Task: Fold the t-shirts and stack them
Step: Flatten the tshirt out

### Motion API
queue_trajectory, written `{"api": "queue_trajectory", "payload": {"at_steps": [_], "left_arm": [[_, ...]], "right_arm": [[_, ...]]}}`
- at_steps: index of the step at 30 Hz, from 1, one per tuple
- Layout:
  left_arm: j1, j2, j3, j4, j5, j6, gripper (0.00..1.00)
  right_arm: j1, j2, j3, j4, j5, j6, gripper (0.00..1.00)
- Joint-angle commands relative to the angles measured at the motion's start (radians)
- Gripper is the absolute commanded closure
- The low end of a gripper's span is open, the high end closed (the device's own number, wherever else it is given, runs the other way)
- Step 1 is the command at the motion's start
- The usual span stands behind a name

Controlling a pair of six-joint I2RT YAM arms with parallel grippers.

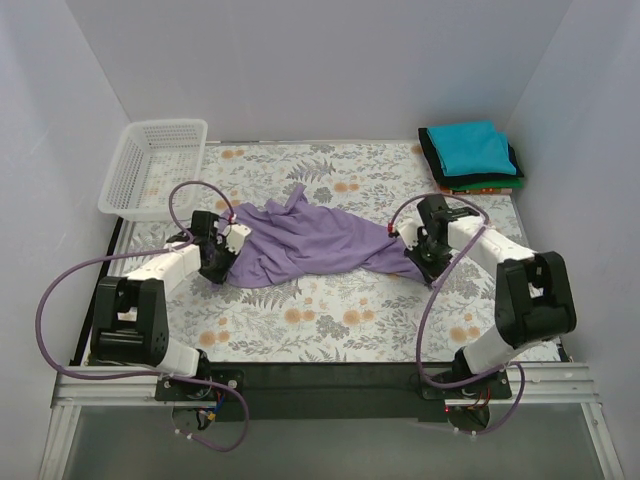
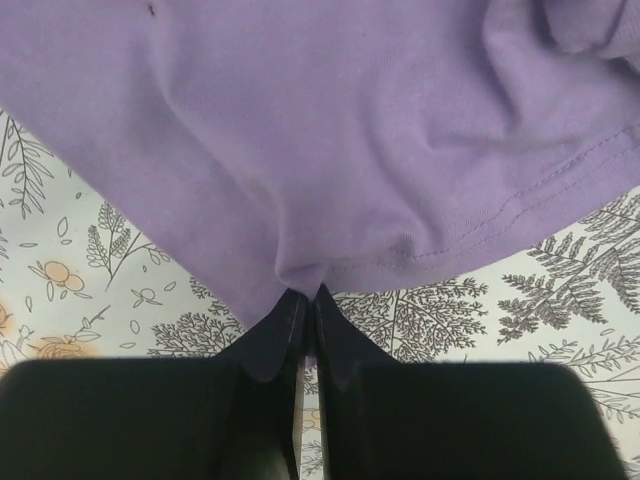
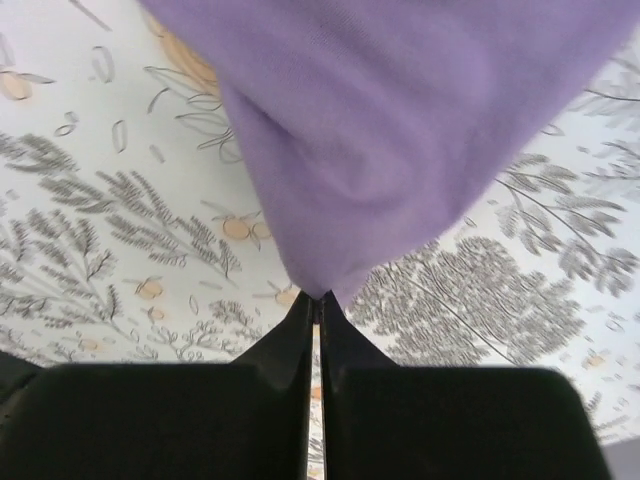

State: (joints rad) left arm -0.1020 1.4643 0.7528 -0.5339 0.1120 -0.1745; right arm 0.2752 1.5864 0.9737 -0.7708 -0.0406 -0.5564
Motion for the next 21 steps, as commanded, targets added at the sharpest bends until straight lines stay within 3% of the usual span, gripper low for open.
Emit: {"api": "queue_trajectory", "payload": {"at_steps": [1,4,7,13,19,21], "left_arm": [[0.05,-0.01,-0.008,-0.09,0.082,0.007,1.0],[0.146,-0.032,0.095,-0.22,0.184,0.052,1.0],[0.166,-0.073,0.137,-0.29,0.212,0.079,1.0],[0.17,-0.073,0.255,-0.393,0.259,0.076,1.0],[0.171,-0.018,0.255,-0.359,0.241,0.056,1.0],[0.171,-0.009,0.247,-0.356,0.244,0.046,1.0]], "right_arm": [[0.004,-0.159,0.088,-0.116,-0.059,-0.049,0.99],[-0.004,-0.325,0.125,-0.153,-0.013,-0.095,0.99],[-0.043,-0.356,0.151,-0.147,0.036,-0.146,0.99],[-0.263,-0.119,0.333,-0.105,-0.07,-0.189,0.99],[-0.246,0.128,0.508,-0.059,-0.078,-0.057,0.99],[-0.203,0.144,0.536,-0.064,-0.056,-0.039,0.88]]}}
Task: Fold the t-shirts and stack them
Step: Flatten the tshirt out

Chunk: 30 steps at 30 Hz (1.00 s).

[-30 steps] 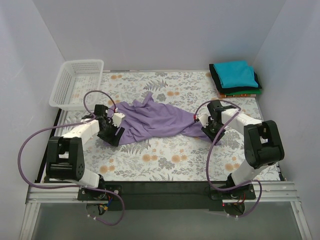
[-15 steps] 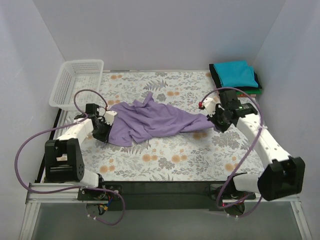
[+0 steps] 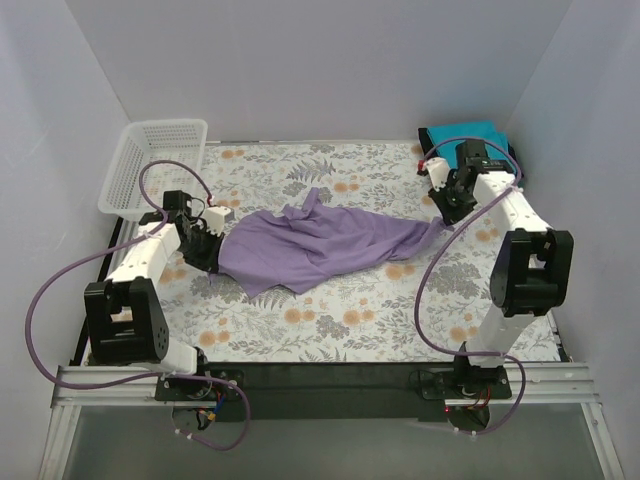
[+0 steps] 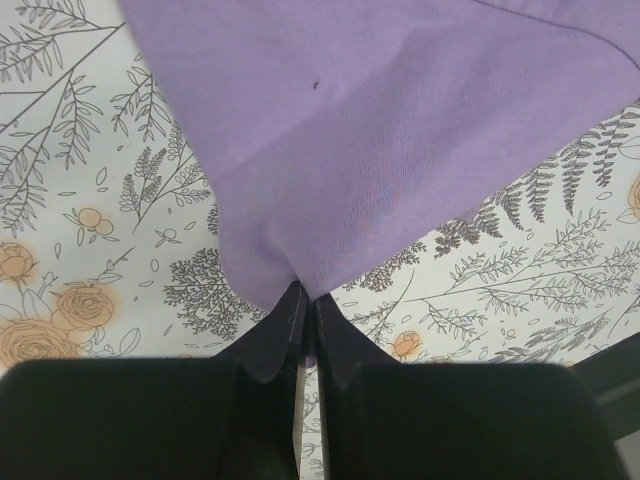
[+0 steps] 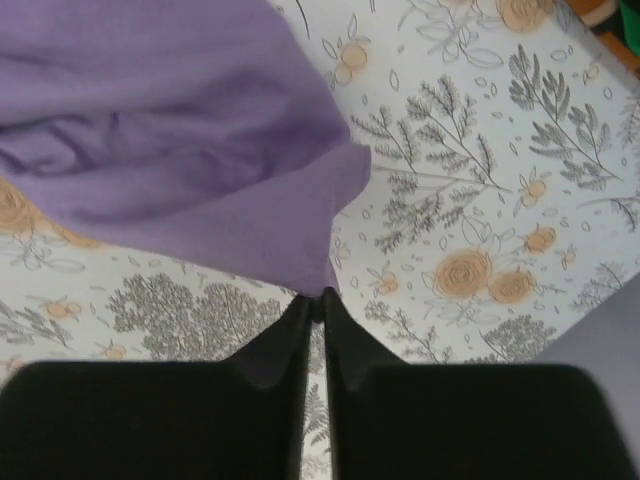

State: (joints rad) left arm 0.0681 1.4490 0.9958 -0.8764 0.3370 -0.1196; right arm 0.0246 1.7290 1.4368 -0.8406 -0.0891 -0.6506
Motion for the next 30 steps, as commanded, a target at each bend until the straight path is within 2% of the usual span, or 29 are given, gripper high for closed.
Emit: {"api": "queue_trajectory", "payload": {"at_steps": [1,2,3,5,11,17,20,26,30], "left_arm": [[0.002,0.007,0.0,-0.001,0.02,-0.014,1.0],[0.002,0.008,-0.003,0.001,0.028,-0.017,1.0],[0.002,0.01,-0.003,-0.003,0.034,-0.025,1.0],[0.001,0.01,-0.003,-0.004,0.045,-0.037,1.0],[0.001,0.02,-0.005,-0.004,0.088,-0.068,1.0],[0.001,0.036,0.01,-0.012,0.1,-0.078,1.0],[0.001,0.03,0.029,-0.016,0.099,-0.08,1.0],[0.001,0.037,0.044,-0.024,0.112,-0.089,1.0],[0.001,0.037,0.034,-0.018,0.116,-0.095,1.0]], "right_arm": [[0.079,-0.017,0.071,0.005,-0.005,0.058,0.78],[0.095,-0.037,0.051,0.003,-0.008,0.062,0.56],[0.109,-0.061,0.034,0.0,-0.033,0.066,0.48],[0.155,-0.15,-0.052,-0.017,-0.084,0.06,0.44],[0.362,-0.335,-0.285,0.003,-0.107,0.028,0.5],[0.492,-0.197,-0.259,0.052,-0.072,0.106,0.65],[0.558,-0.143,-0.292,0.128,-0.043,0.147,0.59],[0.63,-0.066,-0.368,0.302,0.061,0.167,0.55],[0.643,-0.026,-0.352,0.367,0.149,0.186,0.52]]}}
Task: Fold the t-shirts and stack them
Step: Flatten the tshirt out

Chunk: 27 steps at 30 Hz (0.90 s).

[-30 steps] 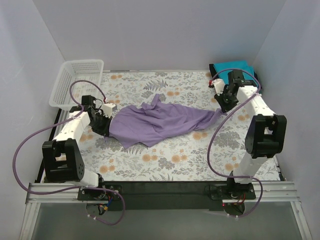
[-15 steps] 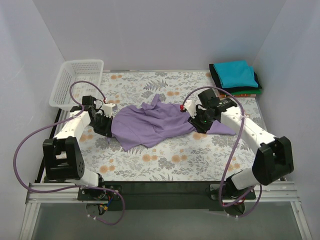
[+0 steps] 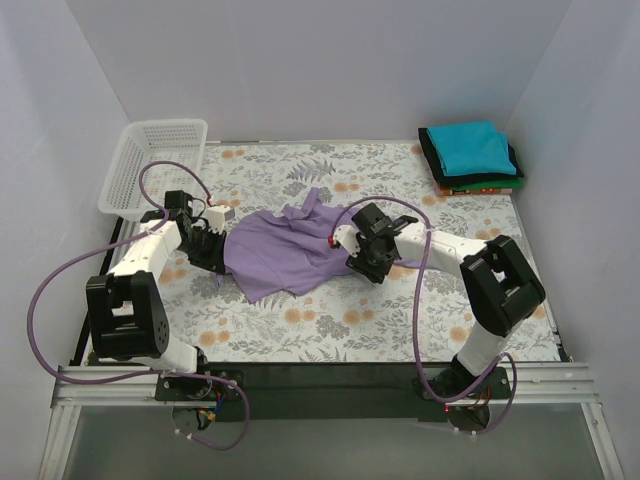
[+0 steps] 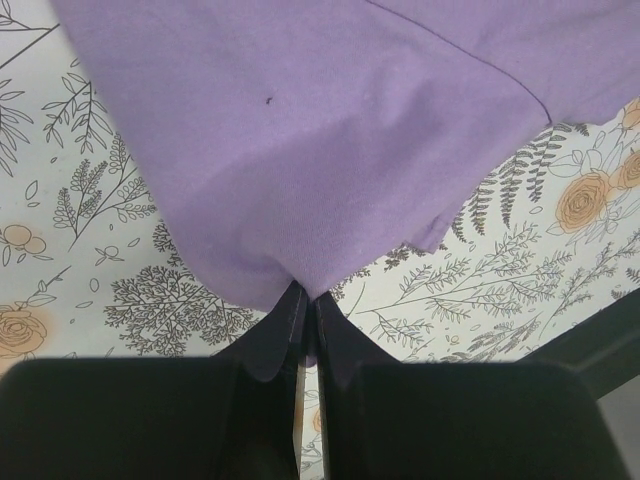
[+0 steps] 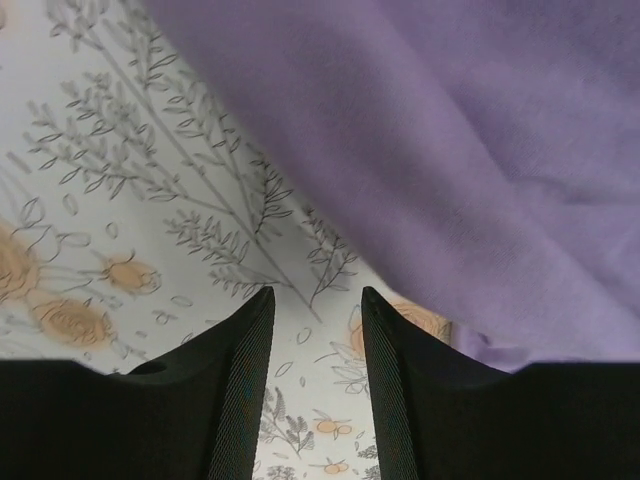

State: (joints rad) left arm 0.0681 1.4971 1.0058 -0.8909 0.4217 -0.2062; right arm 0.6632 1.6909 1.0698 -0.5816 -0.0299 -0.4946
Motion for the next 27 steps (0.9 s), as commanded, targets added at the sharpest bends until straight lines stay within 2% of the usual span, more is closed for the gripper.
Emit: {"api": "queue_trajectory", "payload": {"at_steps": [1,6,11,14,16,17,18,19,23,27], "left_arm": [[0.001,-0.012,0.021,-0.002,0.031,-0.009,1.0],[0.001,-0.011,0.017,0.003,0.025,-0.009,1.0],[0.001,0.003,0.022,0.007,0.023,-0.012,1.0],[0.001,0.012,0.024,0.013,0.028,-0.021,1.0],[0.001,0.015,0.024,0.015,0.031,-0.025,1.0],[0.001,0.015,0.025,0.012,0.032,-0.024,1.0],[0.001,0.014,0.031,0.006,0.032,-0.025,1.0],[0.001,0.011,0.034,0.0,0.034,-0.024,1.0],[0.001,-0.012,0.042,-0.017,0.028,-0.016,1.0],[0.001,-0.029,0.037,-0.019,0.028,-0.019,1.0]], "right_arm": [[0.009,0.027,0.019,0.124,0.105,0.043,0.52],[0.019,0.041,0.048,0.176,0.203,0.091,0.49],[0.021,0.062,0.07,0.195,0.214,0.108,0.4],[0.019,0.095,0.085,0.212,0.216,0.111,0.39],[0.021,0.11,0.096,0.215,0.199,0.114,0.48],[0.021,0.112,0.11,0.215,0.191,0.114,0.75],[0.021,0.108,0.114,0.213,0.185,0.114,0.89],[0.019,0.104,0.117,0.206,0.185,0.113,0.98],[0.021,0.018,0.101,0.164,0.159,0.077,0.99],[0.021,-0.138,0.045,0.129,0.107,0.057,0.99]]}}
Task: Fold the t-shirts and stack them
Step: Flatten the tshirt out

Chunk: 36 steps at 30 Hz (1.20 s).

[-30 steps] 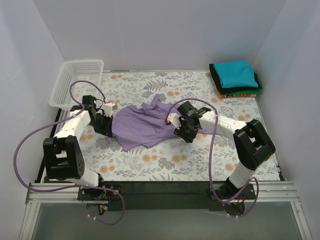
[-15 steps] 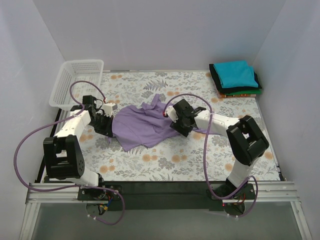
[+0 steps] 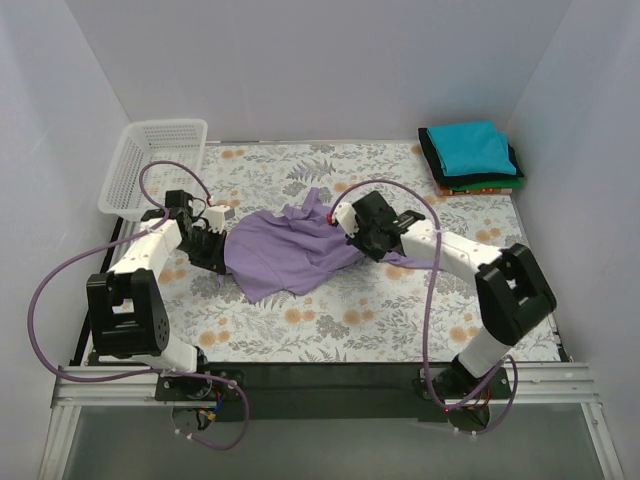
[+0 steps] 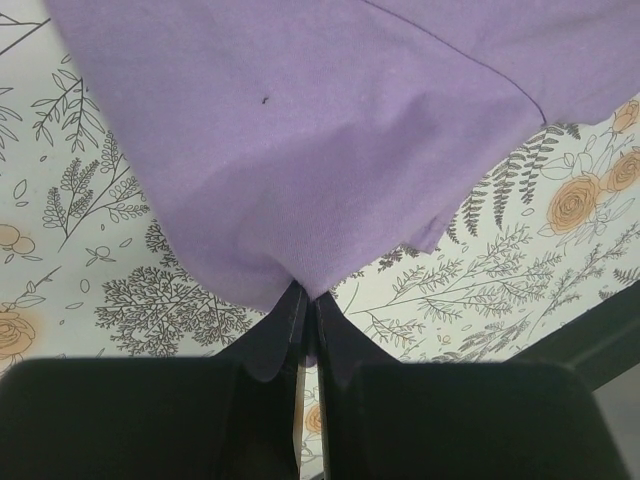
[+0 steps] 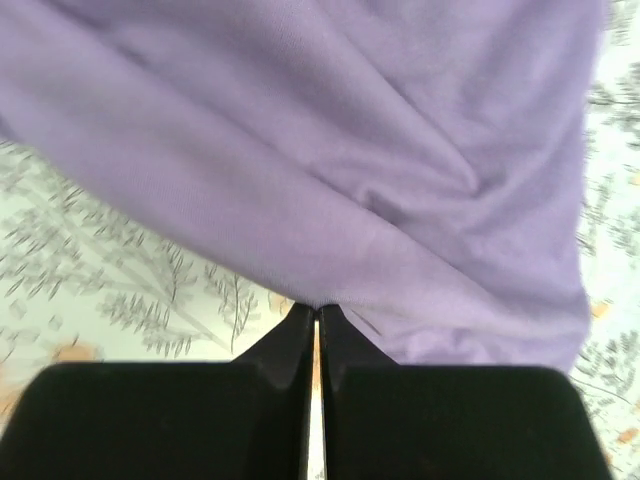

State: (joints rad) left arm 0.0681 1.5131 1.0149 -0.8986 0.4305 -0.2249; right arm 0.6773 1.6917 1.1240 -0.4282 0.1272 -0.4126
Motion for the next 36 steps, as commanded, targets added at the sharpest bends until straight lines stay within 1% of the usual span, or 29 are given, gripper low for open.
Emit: {"api": "queue_trajectory", "payload": {"at_steps": [1,5,7,9,10,11,12,13,14,15,16,17,18,19,20,21,22,23,24,26,27,29,30,31,32,33,35,36], "left_arm": [[0.001,-0.045,0.027,-0.01,0.025,-0.004,1.0],[0.001,-0.048,0.028,-0.017,0.031,-0.007,1.0],[0.001,-0.051,0.037,-0.036,0.036,-0.001,1.0],[0.001,-0.071,0.062,-0.081,0.06,0.018,1.0],[0.002,-0.083,0.076,-0.106,0.074,0.028,1.0],[0.01,-0.115,0.108,-0.132,0.118,0.039,1.0],[0.019,-0.132,0.134,-0.19,0.138,0.059,1.0],[0.035,-0.169,0.16,-0.215,0.167,0.068,1.0],[0.073,-0.183,0.189,-0.242,0.198,0.081,1.0],[0.09,-0.189,0.273,-0.305,0.259,0.105,1.0],[0.101,-0.188,0.313,-0.331,0.276,0.107,1.0],[0.114,-0.183,0.364,-0.35,0.289,0.102,1.0],[0.121,-0.183,0.405,-0.361,0.324,0.096,1.0],[0.125,-0.176,0.478,-0.349,0.336,0.054,1.0],[0.127,-0.168,0.505,-0.327,0.343,0.02,1.0],[0.127,-0.157,0.528,-0.269,0.355,-0.017,1.0],[0.128,-0.125,0.568,-0.237,0.353,-0.106,1.0],[0.13,-0.108,0.577,-0.197,0.347,-0.15,1.0],[0.13,-0.088,0.58,-0.118,0.326,-0.201,1.0],[0.13,-0.021,0.584,-0.064,0.307,-0.279,1.0],[0.13,0.002,0.585,-0.019,0.298,-0.298,1.0],[0.128,0.061,0.587,0.025,0.252,-0.351,1.0],[0.128,0.073,0.585,0.083,0.229,-0.372,1.0],[0.128,0.093,0.587,0.108,0.202,-0.39,1.0],[0.128,0.105,0.593,0.13,0.136,-0.408,1.0],[0.128,0.11,0.591,0.174,0.105,-0.425,1.0],[0.128,0.121,0.588,0.21,0.02,-0.433,1.0],[0.13,0.119,0.576,0.249,-0.008,-0.448,1.0]], "right_arm": [[0.005,-0.162,-0.012,-0.044,-0.06,-0.026,0.99],[0.007,-0.242,-0.007,-0.11,-0.119,-0.025,0.99],[0.007,-0.286,-0.007,-0.153,-0.176,-0.026,0.99],[0.007,-0.335,-0.007,-0.19,-0.21,-0.038,0.99],[0.007,-0.36,-0.007,-0.234,-0.221,-0.049,0.99],[0.005,-0.383,-0.001,-0.262,-0.228,-0.058,0.99],[0.002,-0.417,0.011,-0.315,-0.273,-0.077,0.99],[-0.037,-0.435,0.016,-0.373,-0.312,-0.11,0.99],[-0.066,-0.458,0.005,-0.388,-0.358,-0.126,0.99],[-0.105,-0.51,-0.004,-0.392,-0.412,-0.164,0.99],[-0.111,-0.529,-0.004,-0.394,-0.411,-0.164,0.99],[-0.119,-0.54,0.002,-0.394,-0.411,-0.205,0.99],[-0.13,-0.547,0.04,-0.392,-0.423,-0.221,0.99],[-0.154,-0.543,0.066,-0.382,-0.426,-0.23,0.99],[-0.162,-0.524,0.103,-0.376,-0.42,-0.247,0.99],[-0.169,-0.456,0.17,-0.376,-0.4,-0.255,0.99],[-0.206,-0.414,0.204,-0.374,-0.4,-0.267,0.99],[-0.228,-0.37,0.229,-0.37,-0.408,-0.293,0.99],[-0.252,-0.274,0.267,-0.351,-0.412,-0.299,0.99],[-0.257,-0.178,0.292,-0.318,-0.413,-0.301,0.99],[-0.252,-0.087,0.325,-0.275,-0.406,-0.296,0.99],[-0.252,0.011,0.388,-0.23,-0.385,-0.27,0.99],[-0.254,0.108,0.429,-0.213,-0.342,-0.235,0.99],[-0.263,0.155,0.516,-0.175,-0.319,-0.215,0.99],[-0.269,0.196,0.557,-0.161,-0.296,-0.201,0.99],[-0.281,0.263,0.594,-0.127,-0.237,-0.181,0.99],[-0.286,0.316,0.701,-0.118,-0.175,-0.129,0.99],[-0.288,0.338,0.724,-0.121,-0.149,-0.115,0.99]]}}
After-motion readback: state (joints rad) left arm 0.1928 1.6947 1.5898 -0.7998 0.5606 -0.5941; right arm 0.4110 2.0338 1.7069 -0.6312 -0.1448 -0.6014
